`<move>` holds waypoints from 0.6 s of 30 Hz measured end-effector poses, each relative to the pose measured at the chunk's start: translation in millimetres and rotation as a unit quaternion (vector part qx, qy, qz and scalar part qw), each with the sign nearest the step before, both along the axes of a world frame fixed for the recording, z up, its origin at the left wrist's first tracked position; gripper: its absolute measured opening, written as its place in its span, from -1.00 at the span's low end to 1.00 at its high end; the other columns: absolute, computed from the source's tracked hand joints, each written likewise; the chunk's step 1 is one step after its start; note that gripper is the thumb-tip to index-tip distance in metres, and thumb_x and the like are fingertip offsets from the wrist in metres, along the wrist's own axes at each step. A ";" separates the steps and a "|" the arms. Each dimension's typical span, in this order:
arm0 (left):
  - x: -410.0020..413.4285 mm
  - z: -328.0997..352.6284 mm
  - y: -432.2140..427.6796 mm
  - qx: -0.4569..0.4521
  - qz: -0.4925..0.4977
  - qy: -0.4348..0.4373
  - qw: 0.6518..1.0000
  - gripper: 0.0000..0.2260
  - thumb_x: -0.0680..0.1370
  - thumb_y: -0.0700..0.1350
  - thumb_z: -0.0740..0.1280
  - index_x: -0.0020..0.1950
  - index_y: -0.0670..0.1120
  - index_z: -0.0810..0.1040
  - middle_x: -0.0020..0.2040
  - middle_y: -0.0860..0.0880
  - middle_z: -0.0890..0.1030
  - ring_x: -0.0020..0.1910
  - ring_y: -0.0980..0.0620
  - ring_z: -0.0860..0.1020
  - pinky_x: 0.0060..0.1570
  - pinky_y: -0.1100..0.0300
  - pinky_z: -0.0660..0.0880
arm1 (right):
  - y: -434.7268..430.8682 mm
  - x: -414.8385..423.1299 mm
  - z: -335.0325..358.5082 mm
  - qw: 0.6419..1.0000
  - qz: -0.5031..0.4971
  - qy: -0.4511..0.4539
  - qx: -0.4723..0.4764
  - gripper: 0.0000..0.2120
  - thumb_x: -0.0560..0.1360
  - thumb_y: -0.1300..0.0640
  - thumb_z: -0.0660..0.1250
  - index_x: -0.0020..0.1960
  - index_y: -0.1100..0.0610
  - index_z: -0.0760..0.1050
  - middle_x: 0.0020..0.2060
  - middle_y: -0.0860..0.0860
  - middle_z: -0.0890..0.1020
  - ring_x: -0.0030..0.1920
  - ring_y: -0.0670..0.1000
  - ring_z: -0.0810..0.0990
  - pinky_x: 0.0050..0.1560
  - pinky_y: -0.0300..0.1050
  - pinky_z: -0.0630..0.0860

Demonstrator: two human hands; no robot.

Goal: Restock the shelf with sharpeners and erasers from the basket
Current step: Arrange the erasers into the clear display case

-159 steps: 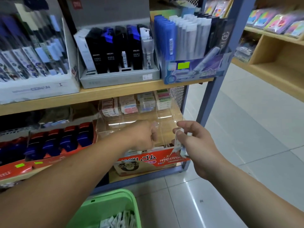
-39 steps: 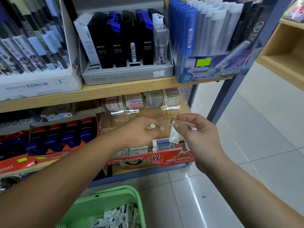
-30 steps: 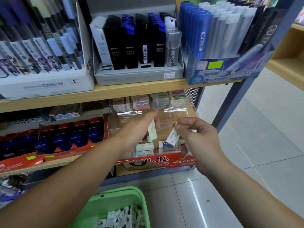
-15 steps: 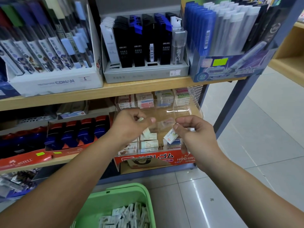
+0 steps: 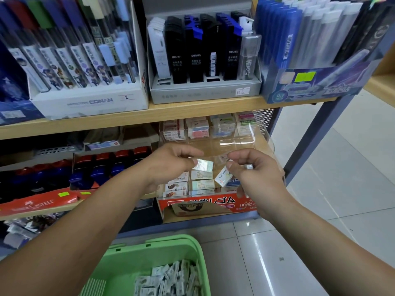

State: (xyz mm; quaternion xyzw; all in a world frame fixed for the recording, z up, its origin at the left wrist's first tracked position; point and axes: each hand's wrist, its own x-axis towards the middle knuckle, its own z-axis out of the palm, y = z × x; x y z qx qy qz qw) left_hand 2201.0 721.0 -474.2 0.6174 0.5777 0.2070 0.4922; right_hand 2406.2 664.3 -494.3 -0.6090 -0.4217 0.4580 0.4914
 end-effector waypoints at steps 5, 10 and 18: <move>-4.8 4.6 -1.4 -0.019 0.006 -0.044 0.999 -0.71 0.58 -0.33 0.42 0.25 -0.06 0.66 0.00 -0.14 0.67 -0.21 0.08 0.67 -0.15 0.29 0.61 | 2.0 -2.5 -2.3 1.000 -0.010 0.006 -0.009 -0.90 0.57 0.20 0.48 0.04 0.04 0.68 -0.05 -0.05 0.72 -0.20 -0.07 0.72 -0.45 -0.09 0.65; -4.9 5.0 -5.9 -0.042 -0.019 -0.050 0.998 -0.53 0.54 -0.36 0.44 0.36 0.05 0.56 0.13 -0.16 0.63 -0.01 -0.02 0.73 -0.01 0.13 0.68 | 3.7 -4.3 -6.2 0.999 0.001 0.030 -0.030 -0.84 0.55 0.20 0.51 0.11 0.06 0.69 0.02 0.02 0.72 -0.15 0.11 0.75 -0.41 -0.02 0.67; -5.4 -5.9 -9.0 0.103 -0.022 0.114 0.988 -0.82 0.41 -0.14 0.63 -0.10 -0.01 0.66 -0.07 0.00 0.70 -0.07 0.01 0.68 -0.03 0.04 0.68 | -0.1 3.6 -1.0 0.993 0.015 0.087 -0.076 -0.86 0.47 0.28 0.56 0.02 0.18 0.71 0.04 0.04 0.76 -0.23 0.02 0.75 -0.48 -0.13 0.48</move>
